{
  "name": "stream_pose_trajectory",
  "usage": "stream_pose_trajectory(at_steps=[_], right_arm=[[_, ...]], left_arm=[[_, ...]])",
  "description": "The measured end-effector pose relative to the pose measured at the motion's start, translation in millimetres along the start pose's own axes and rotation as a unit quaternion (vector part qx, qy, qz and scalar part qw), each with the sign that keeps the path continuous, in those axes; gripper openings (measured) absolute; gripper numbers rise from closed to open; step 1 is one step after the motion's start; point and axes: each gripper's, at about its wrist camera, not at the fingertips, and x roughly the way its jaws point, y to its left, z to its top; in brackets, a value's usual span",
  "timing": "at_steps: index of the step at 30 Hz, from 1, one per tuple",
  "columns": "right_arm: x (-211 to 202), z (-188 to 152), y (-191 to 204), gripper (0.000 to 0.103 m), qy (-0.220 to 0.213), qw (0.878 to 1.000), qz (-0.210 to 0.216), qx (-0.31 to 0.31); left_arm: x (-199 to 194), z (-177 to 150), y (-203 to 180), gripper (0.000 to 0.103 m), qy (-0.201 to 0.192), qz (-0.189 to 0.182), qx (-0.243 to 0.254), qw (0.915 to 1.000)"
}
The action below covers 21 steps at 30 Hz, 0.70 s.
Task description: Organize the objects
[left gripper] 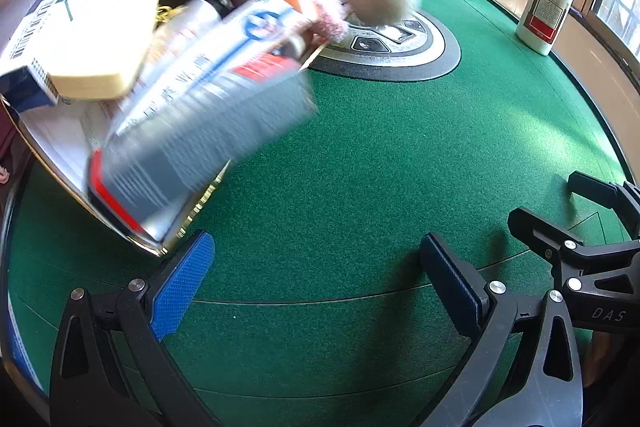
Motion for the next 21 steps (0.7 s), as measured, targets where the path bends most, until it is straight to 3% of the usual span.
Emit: stream_pose_trajectory(at_steps=[13,16,21], right_arm=[[-2,2,-2,0.103,-0.004,1.0,0.008,0.006],[-2,2,-1,0.103,-0.003,1.0,0.008,0.006],[-2,2,-1,0.103,-0.004,1.0,0.009,0.007]], left_arm=[[-130,59,74,0.103,-0.001,0.001,-0.001,1.0],[-140,66,80,0.103,-0.001,0.001,-0.001,1.0],[-189,91,112,0.103,-0.001,0.001,0.0,1.0]])
